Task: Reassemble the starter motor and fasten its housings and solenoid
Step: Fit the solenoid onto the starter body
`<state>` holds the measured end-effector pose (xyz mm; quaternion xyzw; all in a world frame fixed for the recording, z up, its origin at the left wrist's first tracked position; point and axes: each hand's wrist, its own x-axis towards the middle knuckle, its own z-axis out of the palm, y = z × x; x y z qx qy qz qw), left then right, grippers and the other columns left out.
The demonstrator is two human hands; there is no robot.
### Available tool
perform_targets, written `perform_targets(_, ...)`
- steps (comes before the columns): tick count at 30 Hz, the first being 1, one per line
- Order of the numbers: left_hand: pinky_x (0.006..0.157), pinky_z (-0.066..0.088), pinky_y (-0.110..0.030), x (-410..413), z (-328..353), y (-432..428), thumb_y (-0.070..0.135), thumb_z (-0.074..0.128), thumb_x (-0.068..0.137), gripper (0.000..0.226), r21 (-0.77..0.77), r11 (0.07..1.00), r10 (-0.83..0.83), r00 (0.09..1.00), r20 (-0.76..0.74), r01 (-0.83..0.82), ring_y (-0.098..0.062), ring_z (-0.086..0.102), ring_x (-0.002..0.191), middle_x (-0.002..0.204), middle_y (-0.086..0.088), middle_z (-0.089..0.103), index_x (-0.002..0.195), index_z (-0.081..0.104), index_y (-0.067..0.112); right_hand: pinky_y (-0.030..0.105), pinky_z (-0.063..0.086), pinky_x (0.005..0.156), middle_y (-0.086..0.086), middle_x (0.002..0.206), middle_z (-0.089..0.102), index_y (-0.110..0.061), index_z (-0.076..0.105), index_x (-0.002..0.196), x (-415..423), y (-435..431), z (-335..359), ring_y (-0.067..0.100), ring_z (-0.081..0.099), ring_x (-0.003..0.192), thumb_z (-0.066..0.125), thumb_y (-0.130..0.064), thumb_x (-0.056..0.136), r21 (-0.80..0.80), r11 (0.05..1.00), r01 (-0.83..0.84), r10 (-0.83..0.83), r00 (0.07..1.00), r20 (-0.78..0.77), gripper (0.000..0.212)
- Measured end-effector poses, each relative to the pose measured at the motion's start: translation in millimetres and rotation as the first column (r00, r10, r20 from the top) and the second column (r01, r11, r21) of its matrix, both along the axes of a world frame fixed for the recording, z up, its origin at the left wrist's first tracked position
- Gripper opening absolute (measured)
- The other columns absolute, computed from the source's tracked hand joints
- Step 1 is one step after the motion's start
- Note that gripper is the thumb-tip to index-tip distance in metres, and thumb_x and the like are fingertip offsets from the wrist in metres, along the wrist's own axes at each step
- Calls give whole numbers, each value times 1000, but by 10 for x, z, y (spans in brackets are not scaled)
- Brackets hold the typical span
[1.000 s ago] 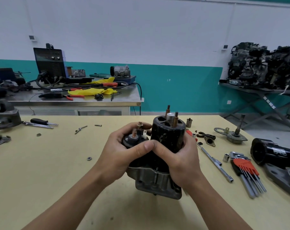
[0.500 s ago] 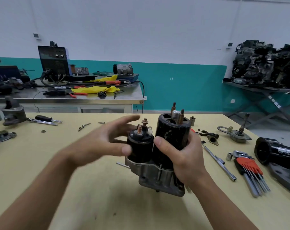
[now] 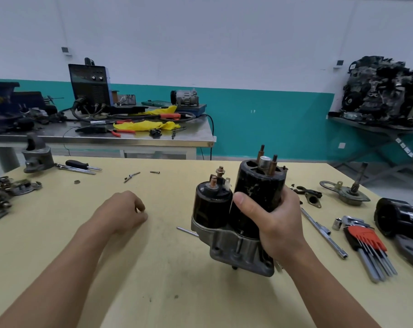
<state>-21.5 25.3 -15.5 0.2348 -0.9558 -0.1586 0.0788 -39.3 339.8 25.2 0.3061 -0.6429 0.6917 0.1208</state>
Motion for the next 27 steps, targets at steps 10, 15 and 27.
perform_targets(10,60,59,-25,354,802,740,36,67,86,17,282,778,-276,709,-649,561,-12,73,75,82,4,76,94,75,23,24,57,66,-7,90,74,-35,68,94,-7,-5,-2,14,72,86,79,-49,64,-7,1000,6,-6,1000,-25,35)
perform_targets(15,65,61,-24,580,1045,1221,41,66,82,8,75,781,-430,621,-656,620,3,69,86,89,28,72,89,70,43,21,57,66,-11,92,73,-42,67,93,-25,-23,-6,10,72,87,79,-50,65,1,1000,12,-12,999,-37,33)
perform_targets(27,68,52,-10,617,1027,1364,53,61,77,26,-69,836,-436,582,-687,545,2,67,86,77,23,71,87,75,34,15,55,63,-15,89,73,-46,67,91,3,-49,14,5,72,84,80,-48,63,-23,1000,2,-4,999,-51,31)
